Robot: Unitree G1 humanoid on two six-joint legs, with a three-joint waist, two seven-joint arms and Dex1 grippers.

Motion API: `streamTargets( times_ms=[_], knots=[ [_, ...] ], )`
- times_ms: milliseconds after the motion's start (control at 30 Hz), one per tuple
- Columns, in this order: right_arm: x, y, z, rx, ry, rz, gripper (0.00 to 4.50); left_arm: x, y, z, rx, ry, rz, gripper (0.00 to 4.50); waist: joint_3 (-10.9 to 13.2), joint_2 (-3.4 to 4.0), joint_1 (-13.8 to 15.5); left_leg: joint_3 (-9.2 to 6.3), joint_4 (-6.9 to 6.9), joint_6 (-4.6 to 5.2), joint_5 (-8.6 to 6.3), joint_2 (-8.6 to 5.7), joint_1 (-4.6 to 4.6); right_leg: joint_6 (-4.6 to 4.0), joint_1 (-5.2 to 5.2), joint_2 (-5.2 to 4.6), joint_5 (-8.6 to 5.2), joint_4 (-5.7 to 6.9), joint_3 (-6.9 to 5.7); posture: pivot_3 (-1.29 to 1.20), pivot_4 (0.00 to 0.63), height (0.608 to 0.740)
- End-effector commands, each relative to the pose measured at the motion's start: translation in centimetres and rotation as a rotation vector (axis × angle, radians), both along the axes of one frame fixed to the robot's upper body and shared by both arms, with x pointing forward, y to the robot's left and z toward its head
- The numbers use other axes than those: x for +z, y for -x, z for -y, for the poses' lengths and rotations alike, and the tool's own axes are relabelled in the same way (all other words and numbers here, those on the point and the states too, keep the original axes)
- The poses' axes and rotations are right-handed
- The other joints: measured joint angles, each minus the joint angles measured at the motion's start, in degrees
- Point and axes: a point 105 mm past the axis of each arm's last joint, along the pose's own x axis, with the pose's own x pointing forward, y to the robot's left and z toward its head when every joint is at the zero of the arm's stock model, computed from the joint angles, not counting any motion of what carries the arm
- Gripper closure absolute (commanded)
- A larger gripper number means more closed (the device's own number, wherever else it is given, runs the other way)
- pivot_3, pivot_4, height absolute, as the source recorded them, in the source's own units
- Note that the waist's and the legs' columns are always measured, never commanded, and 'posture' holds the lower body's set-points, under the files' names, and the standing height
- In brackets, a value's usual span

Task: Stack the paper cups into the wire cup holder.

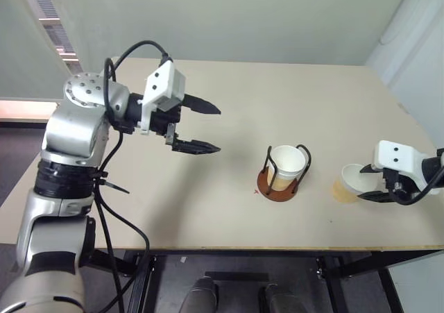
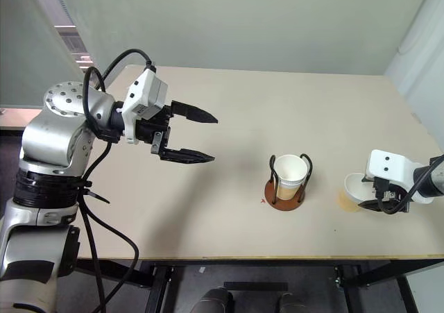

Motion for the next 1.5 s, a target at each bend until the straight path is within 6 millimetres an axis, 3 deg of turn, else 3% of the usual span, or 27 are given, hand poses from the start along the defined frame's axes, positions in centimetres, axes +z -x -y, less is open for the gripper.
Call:
streamTargets(
  times_ms=[33, 133, 467, 600, 767, 833, 1000, 1100, 1233, 1500],
  knots=[
    [0.1, -0.3, -0.1, 0.018, 0.022, 0.020, 1.16, 1.2, 0.5, -0.2, -0.002, 0.021, 0.055, 0.03, 0.0, 0.00, -0.1, 0.00, -0.01, 0.00, 0.00, 0.00, -0.01, 0.00, -0.02, 0.00, 0.00, 0.00, 0.00, 0.00, 0.150, 0.740],
    [-0.8, -0.3, -0.6, 0.035, 0.029, 0.006, 1.16, 1.1, 0.6, -0.3, -0.006, 0.019, 0.054, 0.03, 0.0, 0.00, -0.3, 0.00, -0.01, 0.00, 0.00, 0.01, -0.01, 0.00, -0.01, 0.00, 0.00, -0.01, 0.01, 0.00, 0.150, 0.740],
    [-1.0, -0.5, 0.0, 0.057, 0.081, 0.015, 4.45, 0.5, 0.7, -0.7, 0.008, -0.005, 0.039, 0.00, 0.0, 0.00, -0.4, -0.01, -0.02, 0.00, 0.00, 0.02, -0.01, -0.06, -0.01, 0.00, -0.01, -0.01, 0.13, 0.00, 0.150, 0.740],
    [0.5, -0.7, -0.2, 0.079, 0.080, 0.043, 4.45, 0.3, 0.7, -1.1, 0.016, -0.011, 0.030, 0.00, 0.0, 0.00, -0.6, -0.02, -0.04, 0.00, 0.00, 0.03, -0.01, -0.11, -0.03, 0.00, -0.02, -0.01, 0.19, 0.00, 0.150, 0.740],
    [5.0, -0.2, -2.0, 0.180, 0.031, 0.086, 4.45, -0.2, 1.0, -1.8, 0.016, -0.036, -0.003, 0.00, 0.0, 0.02, -0.8, -0.02, -0.14, 0.00, 0.00, 0.04, -0.02, -0.21, -0.09, 0.01, -0.07, 0.00, 0.24, 0.00, 0.150, 0.740],
    [8.3, 0.4, -4.3, 0.285, -0.001, 0.124, 4.45, -0.3, 1.2, -2.0, 0.013, -0.040, -0.016, 0.00, 0.0, 0.04, -1.0, -0.01, -0.25, 0.00, 0.00, 0.04, -0.02, -0.27, -0.13, 0.02, -0.11, 0.00, 0.23, 0.00, 0.150, 0.740],
    [13.1, 1.0, -9.2, 0.516, 0.018, 0.216, 4.45, -0.2, 1.3, -1.8, -0.008, -0.035, -0.026, 0.00, 0.0, 0.01, -1.4, -0.03, -0.66, -0.22, 0.13, 0.14, -0.02, -0.53, -0.36, 0.10, -0.24, 0.03, 0.18, 0.00, 0.150, 0.740],
    [13.7, 0.8, -11.1, 0.603, 0.052, 0.230, 4.45, 0.0, 1.3, -1.6, -0.013, -0.032, -0.023, 0.00, 0.0, -0.01, -1.4, -0.21, -0.77, -0.25, 0.15, 0.32, -0.03, -0.76, -0.43, 0.20, -0.27, 0.06, -0.04, 0.00, 0.150, 0.740],
    [13.0, 0.3, -13.1, 0.700, 0.084, 0.207, 4.45, 0.3, 1.1, -1.5, -0.011, -0.031, -0.012, 0.00, 0.0, 0.01, -1.5, -0.34, -0.93, -0.41, 0.24, 0.35, -0.06, -0.86, -0.54, 0.23, -0.29, 0.13, -0.14, 0.00, 0.150, 0.740],
    [10.5, -0.7, -13.3, 0.738, 0.132, 0.143, 4.45, 0.4, 1.2, -1.6, 0.004, -0.030, -0.002, 0.00, 0.0, 0.01, -1.5, -0.37, -0.94, -0.45, 0.26, 0.35, -0.11, -0.88, -0.54, 0.18, -0.30, 0.09, -0.17, 0.00, 0.150, 0.740]
  ],
)
